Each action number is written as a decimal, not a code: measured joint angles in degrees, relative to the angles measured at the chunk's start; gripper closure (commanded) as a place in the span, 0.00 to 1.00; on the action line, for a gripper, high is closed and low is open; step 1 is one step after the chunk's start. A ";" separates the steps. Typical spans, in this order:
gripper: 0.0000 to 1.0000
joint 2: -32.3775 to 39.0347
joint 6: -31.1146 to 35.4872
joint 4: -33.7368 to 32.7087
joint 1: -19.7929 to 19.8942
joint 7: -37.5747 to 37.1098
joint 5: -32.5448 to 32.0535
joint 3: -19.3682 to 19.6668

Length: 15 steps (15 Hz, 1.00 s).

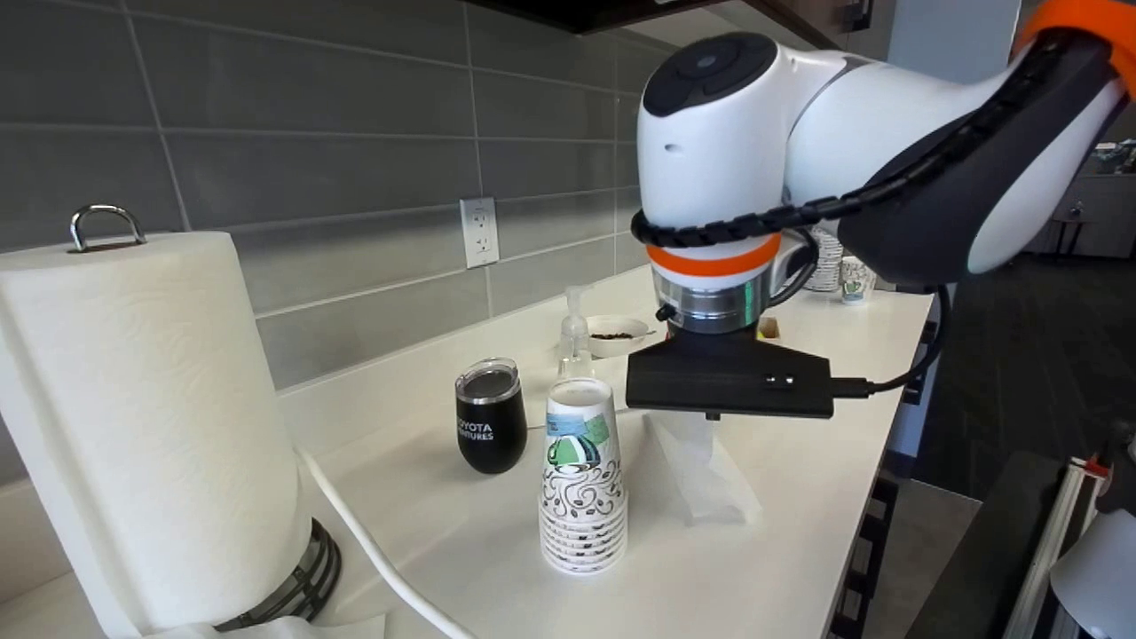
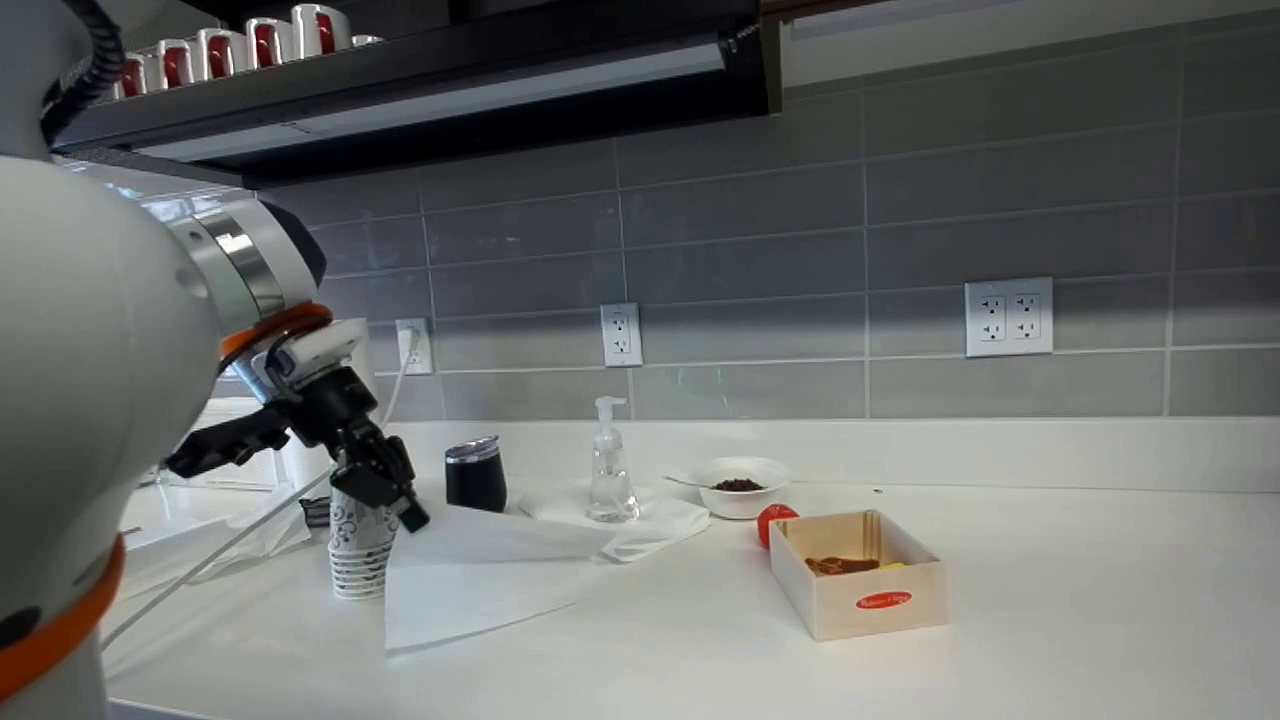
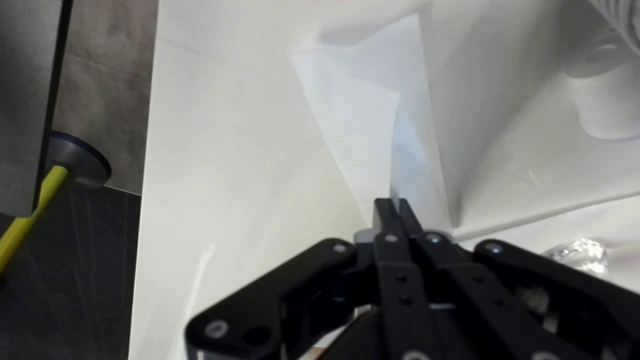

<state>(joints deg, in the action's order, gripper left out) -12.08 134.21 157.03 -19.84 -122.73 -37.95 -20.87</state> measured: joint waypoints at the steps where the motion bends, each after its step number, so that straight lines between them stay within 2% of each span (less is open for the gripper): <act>1: 1.00 -2.08 -1.32 -0.01 -0.13 1.44 0.39 -0.42; 8: 1.00 -15.93 -11.24 -0.39 -1.71 11.01 4.31 -3.05; 15: 1.00 -21.24 -32.73 -4.19 -0.96 21.99 9.80 -3.63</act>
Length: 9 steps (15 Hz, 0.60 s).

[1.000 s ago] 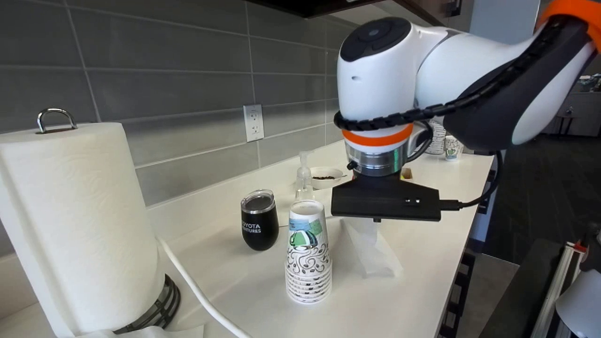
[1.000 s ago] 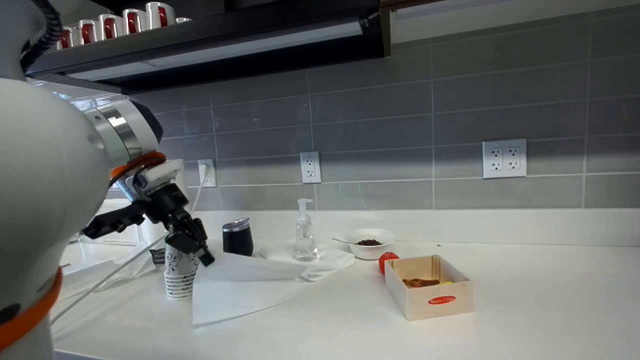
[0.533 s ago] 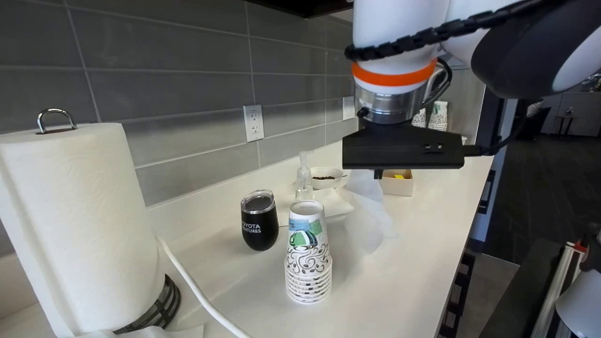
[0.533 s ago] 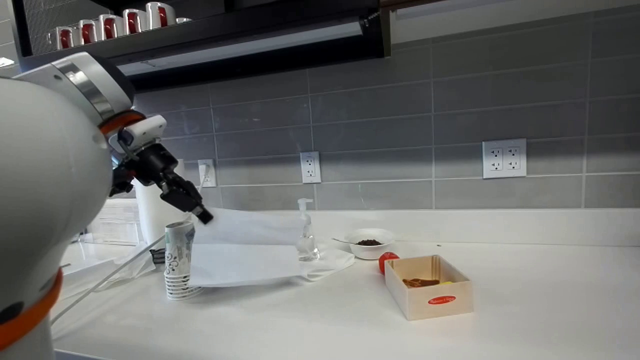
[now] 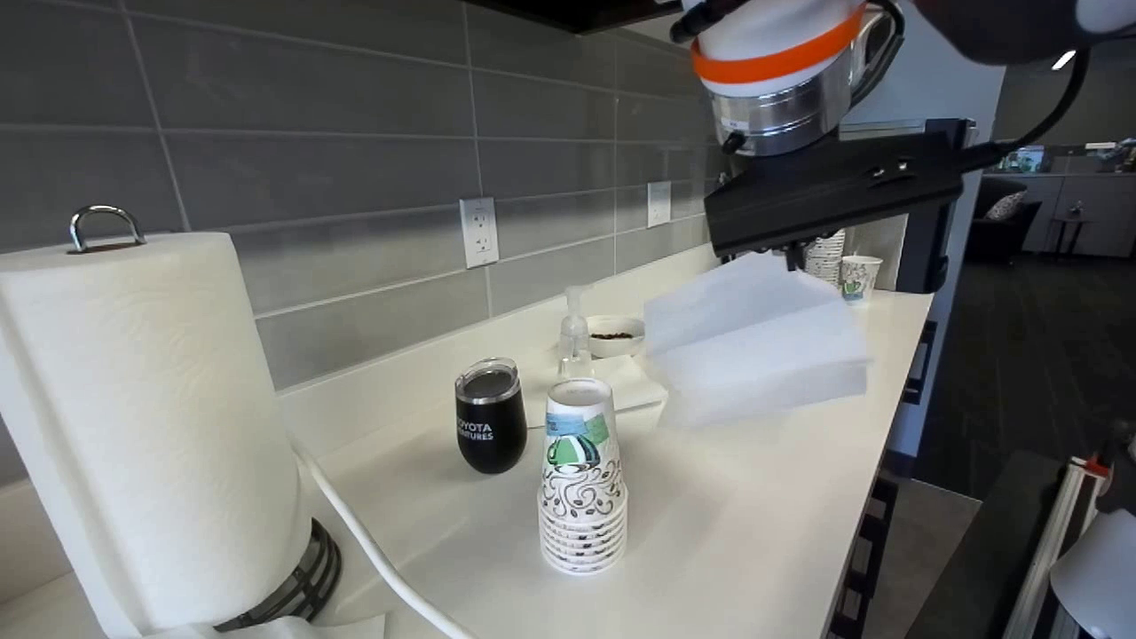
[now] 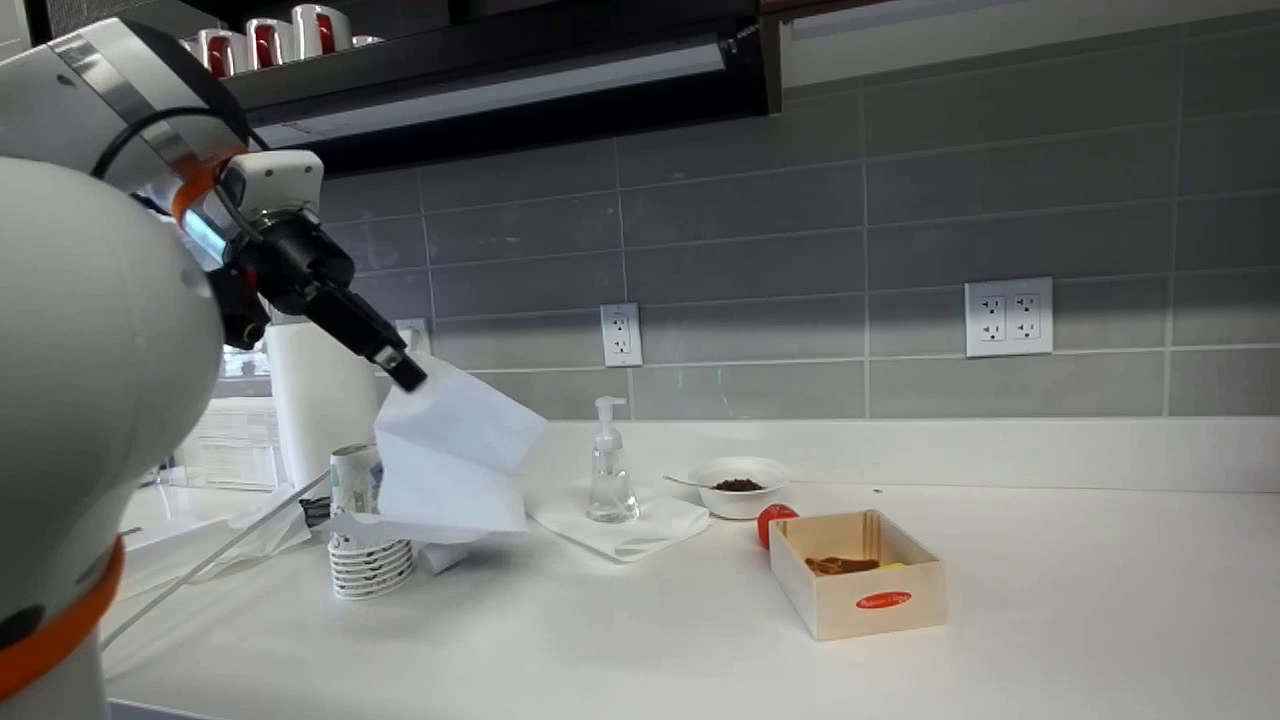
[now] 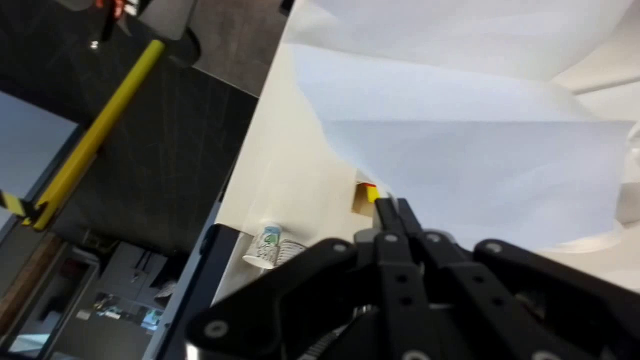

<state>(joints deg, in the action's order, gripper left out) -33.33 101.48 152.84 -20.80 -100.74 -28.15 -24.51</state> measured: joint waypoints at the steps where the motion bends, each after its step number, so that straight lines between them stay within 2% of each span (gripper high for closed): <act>1: 1.00 0.01 -2.66 -0.45 0.41 1.59 0.22 0.05; 5: 1.00 -0.11 -4.48 -1.46 1.06 7.25 0.35 1.71; 9: 1.00 -0.08 -0.94 -1.13 1.13 11.74 3.21 4.71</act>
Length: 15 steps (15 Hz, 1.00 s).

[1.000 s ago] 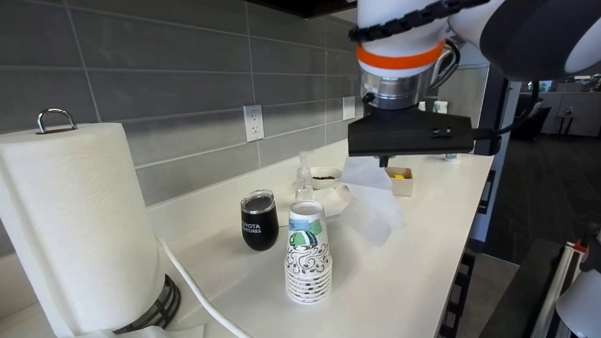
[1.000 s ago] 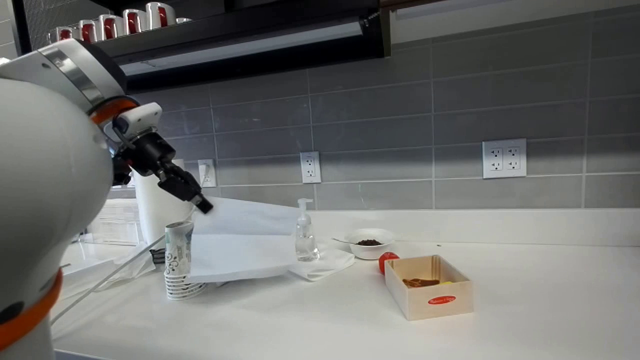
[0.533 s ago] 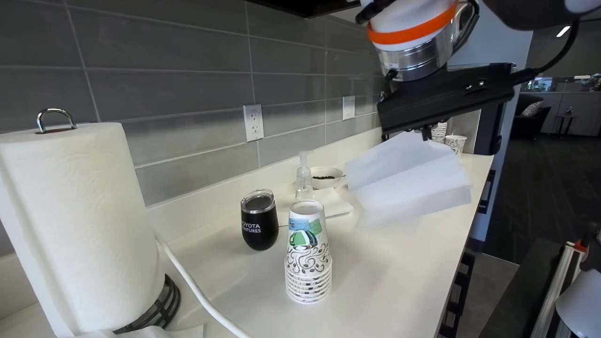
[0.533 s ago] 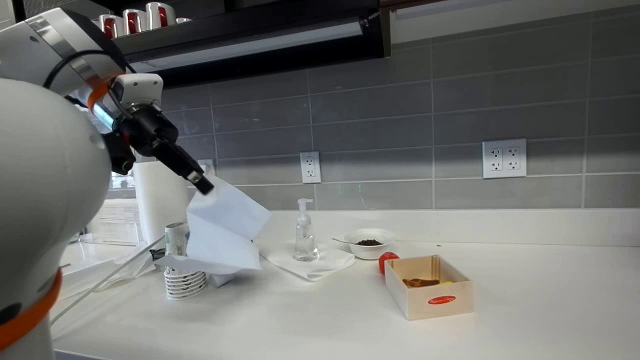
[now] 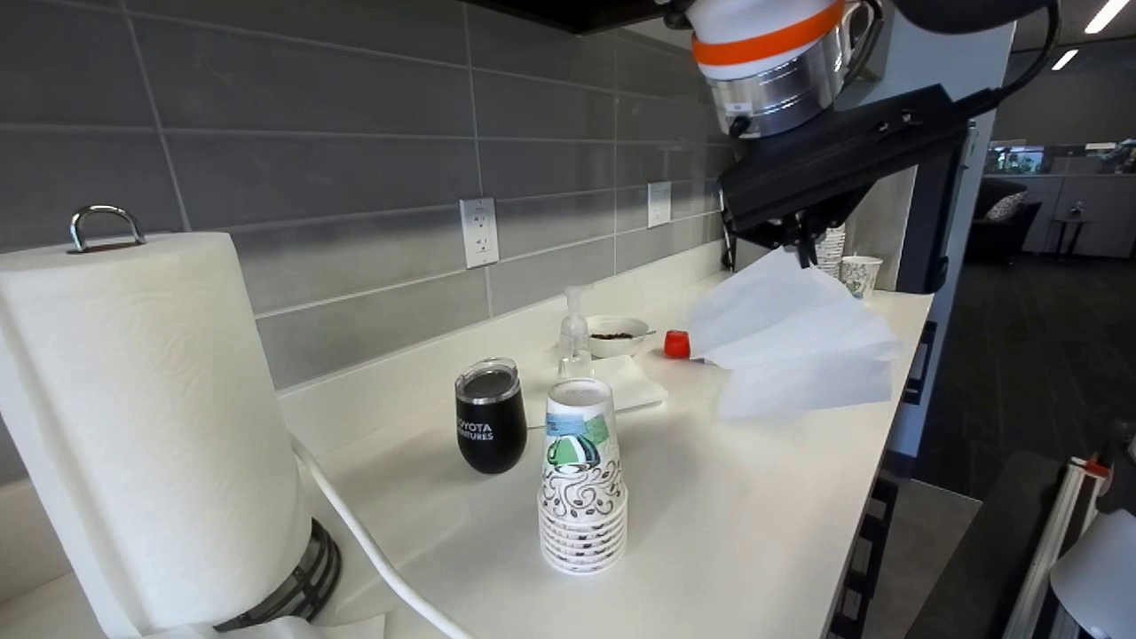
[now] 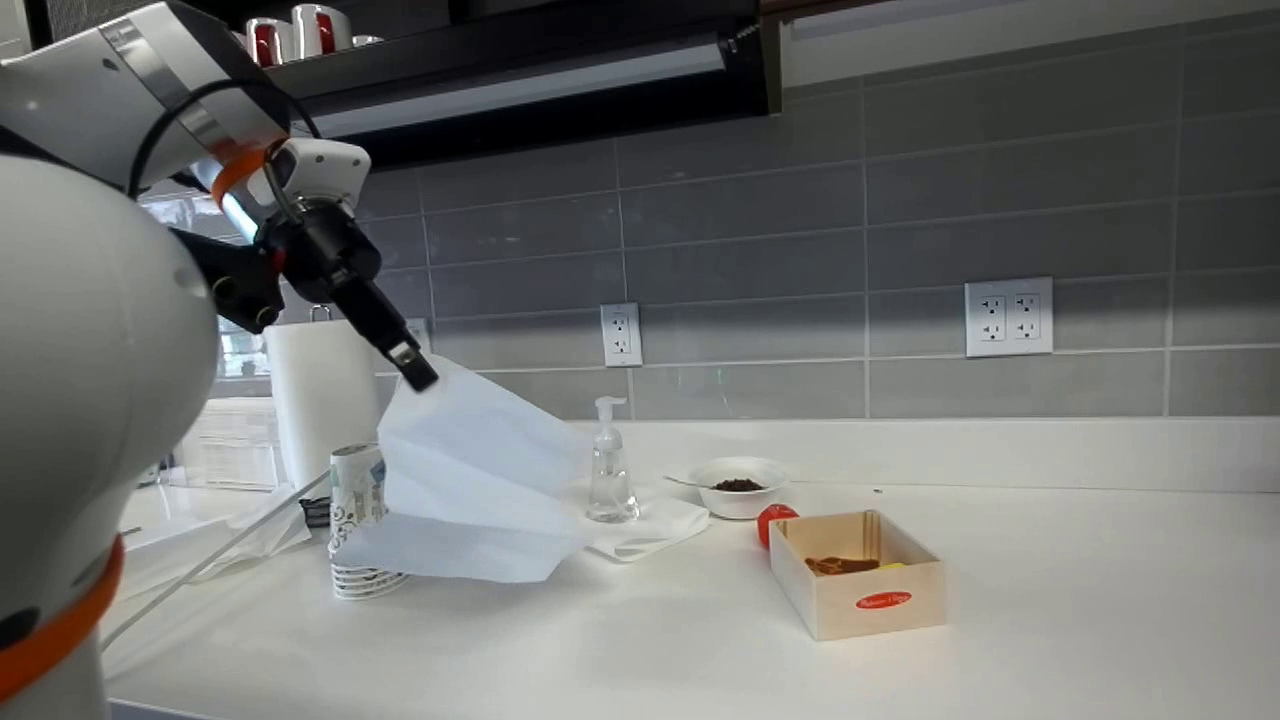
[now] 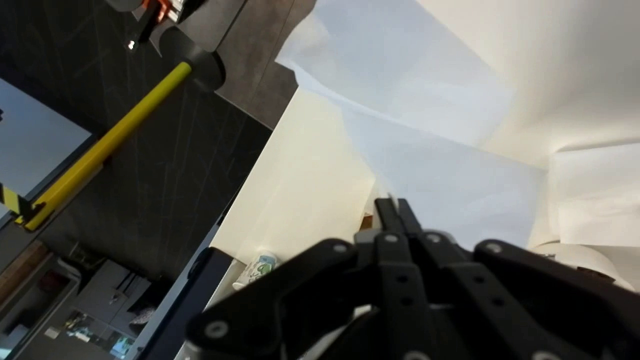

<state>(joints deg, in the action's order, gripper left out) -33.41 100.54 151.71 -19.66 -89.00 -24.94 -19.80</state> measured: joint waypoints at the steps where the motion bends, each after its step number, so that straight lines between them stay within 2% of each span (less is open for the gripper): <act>1: 1.00 0.02 1.61 0.21 0.13 1.14 1.04 0.69; 8: 1.00 1.10 11.80 1.13 0.98 8.86 8.46 2.09; 15: 1.00 1.05 28.09 2.63 1.43 12.45 15.86 2.24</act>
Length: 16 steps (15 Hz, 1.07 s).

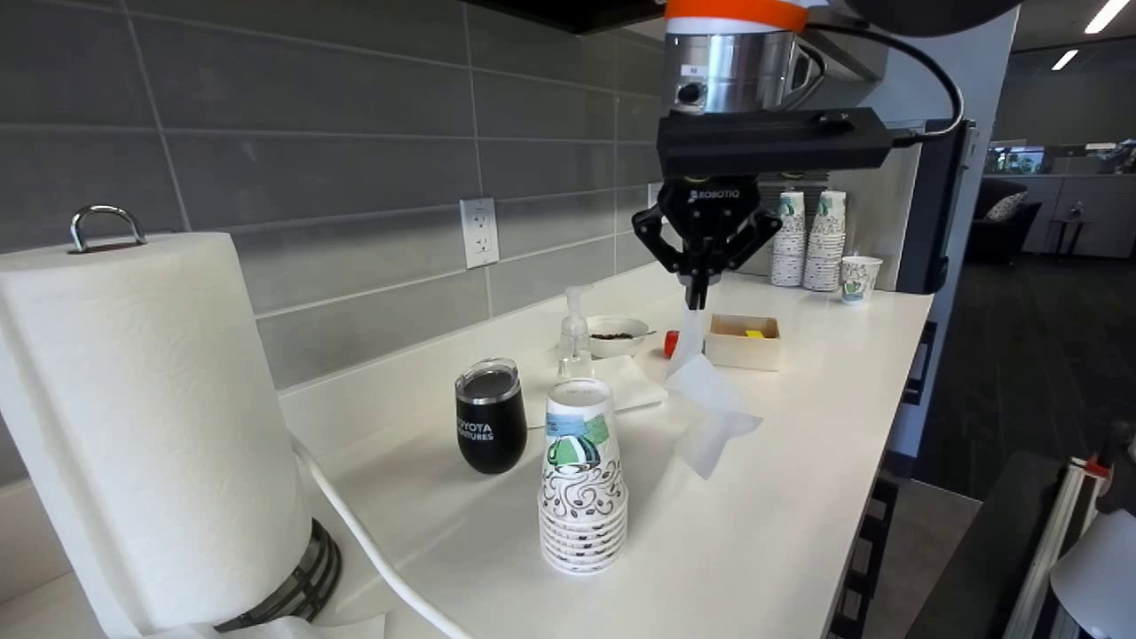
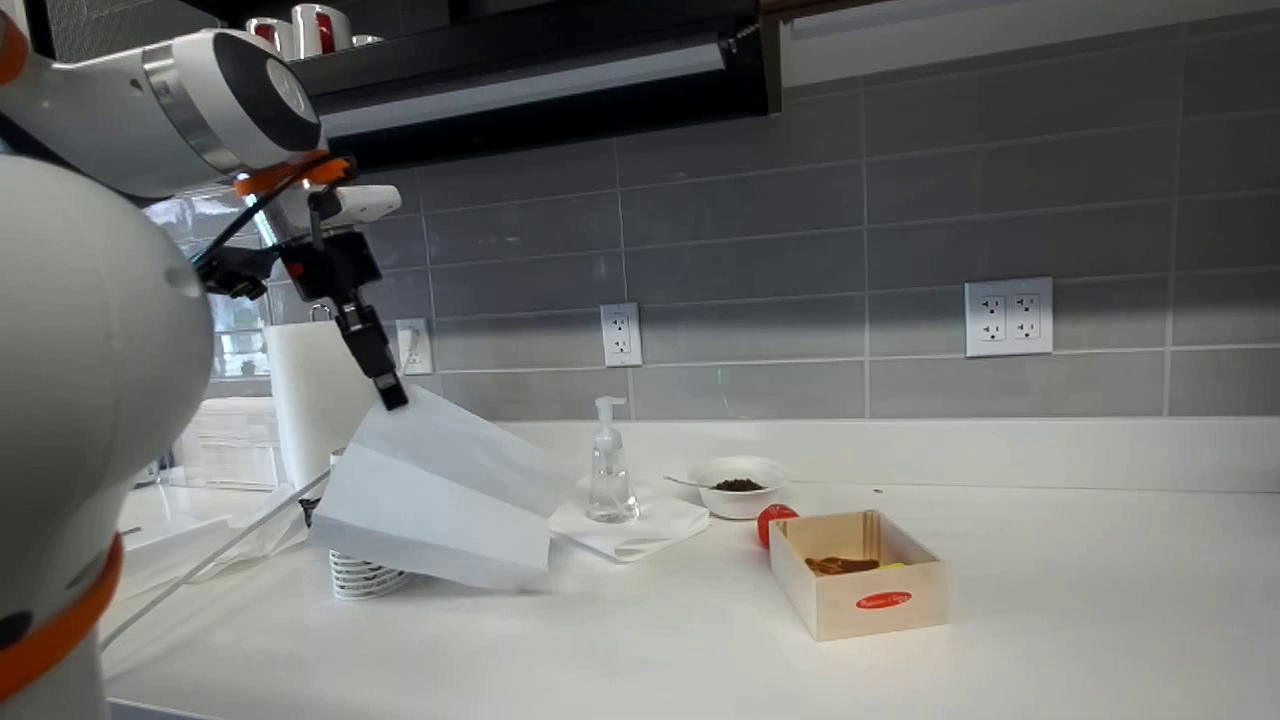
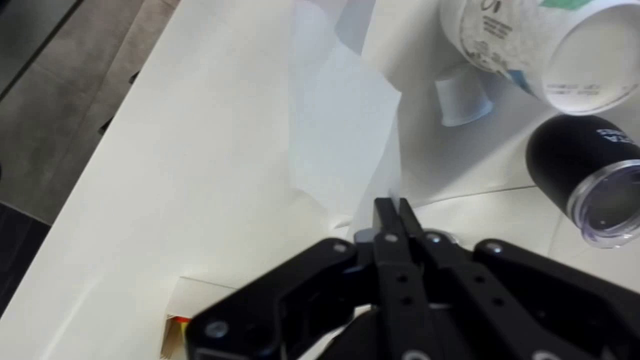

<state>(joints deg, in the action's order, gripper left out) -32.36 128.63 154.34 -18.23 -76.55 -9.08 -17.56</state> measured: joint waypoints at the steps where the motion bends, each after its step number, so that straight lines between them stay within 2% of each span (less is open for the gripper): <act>1: 1.00 -0.19 2.41 0.49 0.07 0.23 1.16 0.09; 7: 1.00 -1.84 12.04 3.02 0.30 1.64 7.55 0.35; 16: 1.00 -3.71 12.87 2.72 3.17 1.29 9.11 -0.66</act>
<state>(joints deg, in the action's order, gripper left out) -36.06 141.50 157.06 -15.06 -75.26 0.02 -18.21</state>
